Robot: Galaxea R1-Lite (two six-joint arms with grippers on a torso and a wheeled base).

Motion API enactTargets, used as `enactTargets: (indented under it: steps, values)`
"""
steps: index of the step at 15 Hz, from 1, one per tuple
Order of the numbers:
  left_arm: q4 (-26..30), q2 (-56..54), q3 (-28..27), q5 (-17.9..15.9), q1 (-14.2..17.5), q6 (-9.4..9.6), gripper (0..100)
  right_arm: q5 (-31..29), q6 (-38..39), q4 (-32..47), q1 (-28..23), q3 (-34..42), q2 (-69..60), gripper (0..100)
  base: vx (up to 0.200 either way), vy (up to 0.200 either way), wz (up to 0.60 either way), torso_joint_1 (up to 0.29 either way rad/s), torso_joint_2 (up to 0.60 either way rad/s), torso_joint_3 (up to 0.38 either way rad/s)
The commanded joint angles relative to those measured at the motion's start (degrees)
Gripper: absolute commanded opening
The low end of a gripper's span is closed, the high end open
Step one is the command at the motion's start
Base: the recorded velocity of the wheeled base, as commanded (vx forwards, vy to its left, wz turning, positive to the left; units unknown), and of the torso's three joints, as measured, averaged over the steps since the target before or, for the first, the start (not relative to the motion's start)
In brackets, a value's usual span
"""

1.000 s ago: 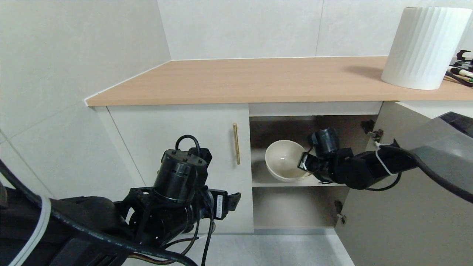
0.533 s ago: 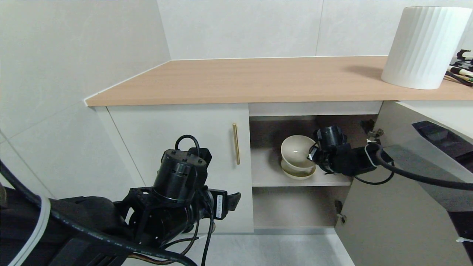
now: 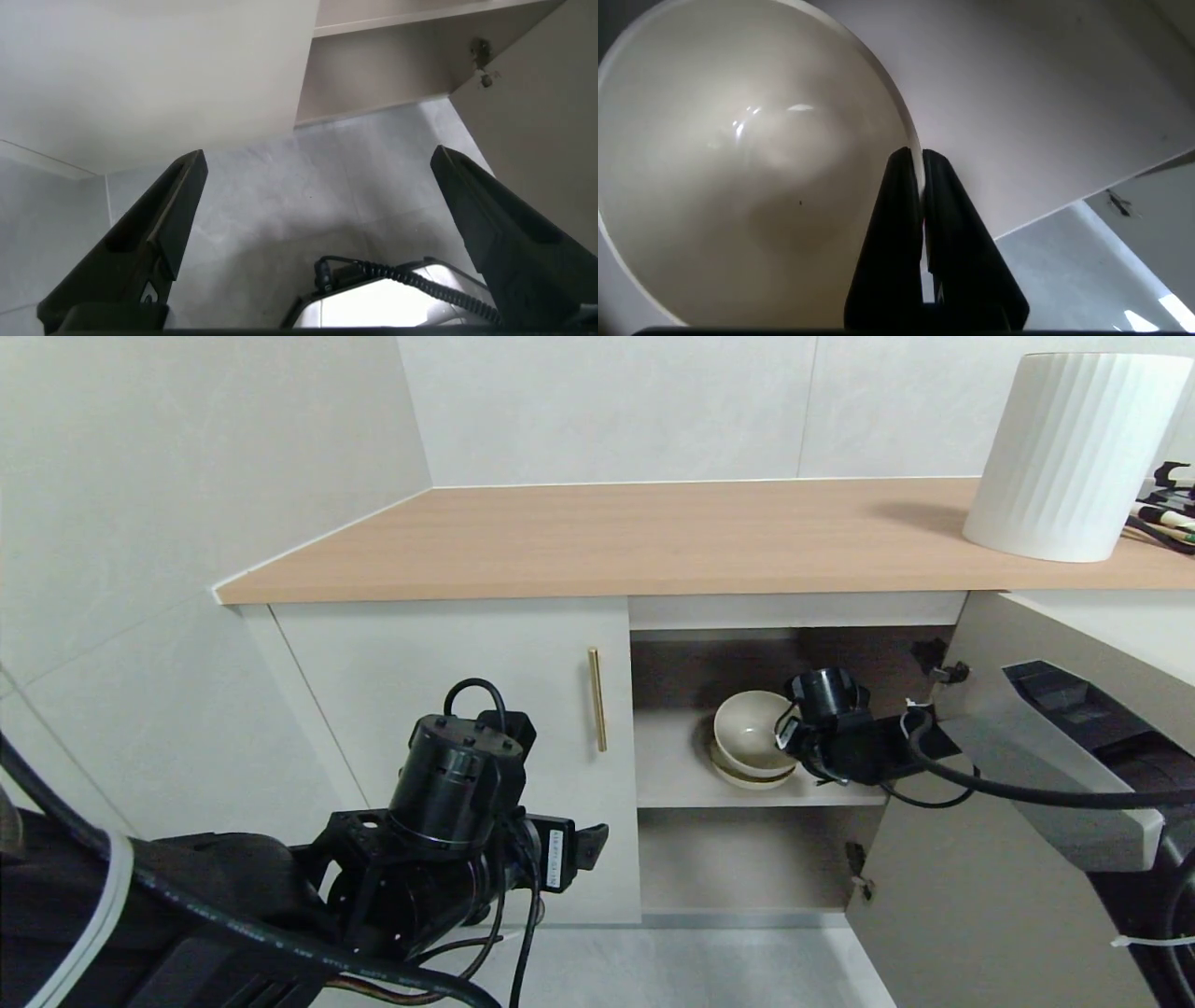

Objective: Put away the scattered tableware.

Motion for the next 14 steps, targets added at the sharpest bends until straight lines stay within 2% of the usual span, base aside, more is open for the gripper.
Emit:
enactTargets:
  steps: [1,5,7,10,11,12,13,14]
  values:
    - [-0.03,0.09,0.0,0.01,0.08,-0.01,100,0.08,-0.02,0.8,0.27,0.05,-0.2,100,0.0,0.0,0.0,0.0,0.0,0.0]
    - [-0.03,-0.09,-0.09,0.01,0.35,-0.1,100,0.08,-0.02,1.06,1.15,0.66,-1.26,100,0.0,0.0,0.0,0.0,0.0,0.0]
    - [-1.08,-1.76,-0.18,0.01,1.58,-1.16,100,2.01,-0.11,1.06,3.52,8.93,-8.9,100,0.0,0.0,0.0,0.0,0.0,0.0]
    - [-1.17,-7.12,0.97,-0.07,3.51,-0.98,100,7.99,-4.24,2.47,6.42,25.8,-25.25,100,0.0,0.0,0.0,0.0,0.0,0.0]
    - [-1.26,-11.25,3.87,-0.07,4.21,-0.01,100,10.27,-10.31,3.0,6.77,34.76,-35.01,100,0.0,0.0,0.0,0.0,0.0,0.0]
    - [-1.43,-14.41,6.94,-0.07,4.21,2.01,100,11.5,-14.0,3.17,6.77,40.04,-41.42,100,0.0,0.0,0.0,0.0,0.0,0.0]
    - [-1.35,-17.75,9.32,-0.07,4.21,4.03,100,12.3,-16.02,3.17,7.04,45.22,-46.78,100,0.0,0.0,0.0,0.0,0.0,0.0]
    - [-1.26,-20.65,11.6,-0.07,4.21,4.91,100,12.56,-17.25,3.26,7.74,49.88,-51.35,100,0.0,0.0,0.0,0.0,0.0,0.0]
